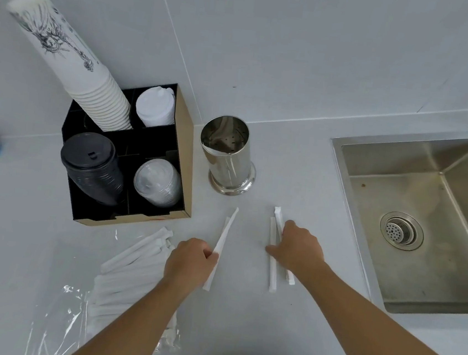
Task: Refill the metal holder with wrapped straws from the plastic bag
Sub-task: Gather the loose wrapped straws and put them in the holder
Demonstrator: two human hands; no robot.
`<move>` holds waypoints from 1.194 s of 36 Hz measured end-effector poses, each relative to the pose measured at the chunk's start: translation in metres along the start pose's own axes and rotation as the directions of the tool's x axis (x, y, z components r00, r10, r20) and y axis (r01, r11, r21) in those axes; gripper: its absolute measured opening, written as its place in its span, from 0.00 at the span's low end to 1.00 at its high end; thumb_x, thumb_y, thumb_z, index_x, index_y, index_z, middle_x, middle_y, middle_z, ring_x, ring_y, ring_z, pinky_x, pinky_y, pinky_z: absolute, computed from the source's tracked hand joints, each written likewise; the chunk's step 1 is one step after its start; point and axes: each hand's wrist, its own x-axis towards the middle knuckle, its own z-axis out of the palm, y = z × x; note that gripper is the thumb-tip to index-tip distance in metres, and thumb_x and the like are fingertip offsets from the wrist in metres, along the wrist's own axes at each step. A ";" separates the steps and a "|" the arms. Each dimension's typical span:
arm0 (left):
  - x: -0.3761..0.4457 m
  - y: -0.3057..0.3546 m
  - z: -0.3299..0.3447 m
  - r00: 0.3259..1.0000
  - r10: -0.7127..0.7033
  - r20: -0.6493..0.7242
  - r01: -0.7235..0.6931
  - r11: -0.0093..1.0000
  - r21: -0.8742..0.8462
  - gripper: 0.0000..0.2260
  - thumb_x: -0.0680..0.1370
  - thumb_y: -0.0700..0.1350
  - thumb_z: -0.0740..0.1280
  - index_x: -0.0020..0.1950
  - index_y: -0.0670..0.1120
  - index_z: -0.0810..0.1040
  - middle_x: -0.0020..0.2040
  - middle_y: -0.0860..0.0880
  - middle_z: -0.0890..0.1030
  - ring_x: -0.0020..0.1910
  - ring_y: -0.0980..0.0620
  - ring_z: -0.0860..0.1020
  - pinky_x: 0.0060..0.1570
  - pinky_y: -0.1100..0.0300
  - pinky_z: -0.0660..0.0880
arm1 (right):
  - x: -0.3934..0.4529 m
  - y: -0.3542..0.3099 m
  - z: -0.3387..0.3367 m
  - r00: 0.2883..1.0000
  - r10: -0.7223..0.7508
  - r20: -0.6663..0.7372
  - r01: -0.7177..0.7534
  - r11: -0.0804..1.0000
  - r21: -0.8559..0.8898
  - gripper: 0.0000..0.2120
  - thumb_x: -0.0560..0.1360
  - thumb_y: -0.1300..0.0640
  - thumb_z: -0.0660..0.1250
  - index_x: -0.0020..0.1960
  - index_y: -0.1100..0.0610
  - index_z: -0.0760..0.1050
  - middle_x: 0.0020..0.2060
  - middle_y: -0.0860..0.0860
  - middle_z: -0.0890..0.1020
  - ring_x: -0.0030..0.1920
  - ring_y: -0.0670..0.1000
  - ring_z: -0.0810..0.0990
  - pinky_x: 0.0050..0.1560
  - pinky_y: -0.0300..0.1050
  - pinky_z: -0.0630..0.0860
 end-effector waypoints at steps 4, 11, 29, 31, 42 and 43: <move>-0.002 -0.002 0.001 1.000 0.016 0.008 -0.016 1.000 -0.015 0.09 0.73 0.56 0.69 0.46 0.51 0.79 0.42 0.56 0.81 0.41 0.54 0.79 0.41 0.58 0.77 | 0.002 -0.005 -0.001 1.000 -0.008 -0.005 0.008 0.999 -0.053 0.10 0.72 0.56 0.67 0.48 0.55 0.66 0.36 0.49 0.71 0.40 0.53 0.74 0.39 0.44 0.71; 0.000 0.011 0.004 1.000 0.003 -0.004 -0.003 1.000 -0.013 0.10 0.72 0.53 0.69 0.50 0.51 0.74 0.47 0.52 0.79 0.45 0.51 0.78 0.42 0.57 0.73 | 0.001 -0.007 -0.008 1.000 -0.001 0.006 0.002 0.991 -0.134 0.06 0.71 0.64 0.64 0.43 0.56 0.68 0.34 0.50 0.70 0.40 0.53 0.75 0.38 0.44 0.72; 0.010 0.023 0.005 0.997 0.000 0.083 -0.014 0.986 0.163 0.06 0.74 0.40 0.67 0.50 0.44 0.80 0.48 0.46 0.81 0.43 0.46 0.79 0.37 0.57 0.74 | 0.008 0.010 -0.018 0.993 0.053 0.105 -0.071 0.982 0.173 0.04 0.65 0.62 0.66 0.36 0.57 0.71 0.33 0.54 0.77 0.33 0.55 0.79 0.36 0.46 0.78; 0.009 0.025 0.004 0.997 0.005 0.081 -0.019 0.985 0.172 0.07 0.74 0.40 0.67 0.51 0.44 0.79 0.49 0.46 0.80 0.46 0.45 0.80 0.39 0.57 0.75 | 0.007 0.012 -0.021 0.995 0.046 0.094 -0.066 0.974 0.217 0.04 0.65 0.61 0.66 0.37 0.59 0.72 0.34 0.56 0.78 0.34 0.55 0.79 0.36 0.45 0.77; 0.010 0.026 0.001 0.993 0.064 0.097 -0.079 0.983 0.163 0.05 0.75 0.41 0.68 0.51 0.45 0.78 0.45 0.48 0.78 0.41 0.50 0.77 0.39 0.59 0.75 | -0.004 0.011 -0.048 0.999 -0.008 0.047 -0.021 0.810 0.586 0.07 0.68 0.68 0.68 0.46 0.61 0.76 0.41 0.62 0.83 0.38 0.58 0.84 0.34 0.46 0.82; 0.010 0.026 0.002 0.993 0.060 0.097 -0.075 0.984 0.160 0.04 0.75 0.40 0.68 0.49 0.45 0.78 0.45 0.48 0.78 0.41 0.49 0.77 0.40 0.58 0.76 | -0.005 0.010 -0.050 0.999 -0.018 0.038 -0.009 0.801 0.599 0.07 0.69 0.68 0.68 0.46 0.61 0.77 0.41 0.61 0.83 0.37 0.57 0.83 0.34 0.44 0.81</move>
